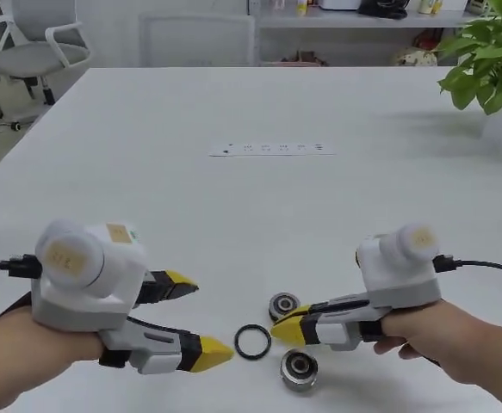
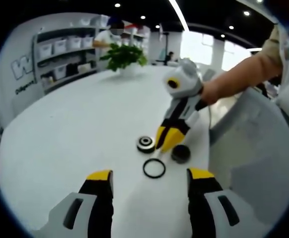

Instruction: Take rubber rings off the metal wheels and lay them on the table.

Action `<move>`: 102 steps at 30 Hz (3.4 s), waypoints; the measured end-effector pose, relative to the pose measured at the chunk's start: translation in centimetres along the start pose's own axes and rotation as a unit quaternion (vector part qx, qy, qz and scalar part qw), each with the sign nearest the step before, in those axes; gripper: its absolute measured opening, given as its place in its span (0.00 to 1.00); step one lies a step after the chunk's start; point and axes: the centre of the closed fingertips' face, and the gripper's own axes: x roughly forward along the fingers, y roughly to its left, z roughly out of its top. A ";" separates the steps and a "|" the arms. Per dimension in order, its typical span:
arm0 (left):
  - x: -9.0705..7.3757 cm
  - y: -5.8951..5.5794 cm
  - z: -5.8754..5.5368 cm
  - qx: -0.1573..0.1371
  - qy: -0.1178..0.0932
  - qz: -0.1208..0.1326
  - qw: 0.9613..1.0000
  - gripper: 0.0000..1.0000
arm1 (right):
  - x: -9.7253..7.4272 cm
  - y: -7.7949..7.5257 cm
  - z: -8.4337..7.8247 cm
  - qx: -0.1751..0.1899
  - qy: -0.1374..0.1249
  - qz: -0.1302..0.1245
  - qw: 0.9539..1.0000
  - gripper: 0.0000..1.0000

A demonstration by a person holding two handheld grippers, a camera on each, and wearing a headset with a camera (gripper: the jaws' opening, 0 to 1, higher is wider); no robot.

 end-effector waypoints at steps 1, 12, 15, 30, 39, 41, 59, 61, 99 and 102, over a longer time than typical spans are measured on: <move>0.1 0.2 0.0 0.000 0.000 0.001 1.000 0.61 | -0.1 -0.1 0.1 -0.002 -0.001 -0.002 1.000 0.08; 0.8 1.3 0.3 0.008 0.007 0.004 1.000 0.59 | -2.3 -1.8 1.7 -0.021 -0.027 -0.031 0.999 0.13; 1.1 1.5 0.5 0.010 0.009 0.004 1.000 0.58 | -2.7 -2.4 1.8 -0.033 -0.031 -0.044 0.998 0.17; 4.1 2.1 1.3 0.014 0.014 -0.001 1.000 0.53 | -2.8 -4.0 0.7 -0.073 -0.016 -0.069 0.995 0.25; 5.9 1.9 1.6 0.012 0.016 -0.008 1.000 0.50 | -2.1 -4.2 -0.5 -0.096 0.004 -0.070 0.993 0.23; 6.3 1.8 1.6 0.012 0.019 -0.009 1.000 0.49 | -2.0 -4.4 -0.6 -0.097 0.005 -0.070 0.993 0.23; 9.1 1.1 1.8 0.021 0.029 -0.026 0.999 0.38 | -1.0 -4.9 -1.1 -0.128 0.015 -0.077 0.989 0.17; 9.4 0.9 1.9 0.023 0.029 -0.029 0.999 0.36 | -1.0 -4.9 -1.1 -0.134 0.015 -0.080 0.988 0.15; 11.2 0.6 2.2 0.068 0.037 -0.013 0.997 0.14 | -1.1 -5.4 -1.2 -0.119 0.002 -0.102 0.988 0.00; 11.1 0.5 2.1 0.071 0.035 -0.010 0.997 0.13 | -1.2 -5.4 -1.0 -0.073 -0.020 -0.100 0.992 0.00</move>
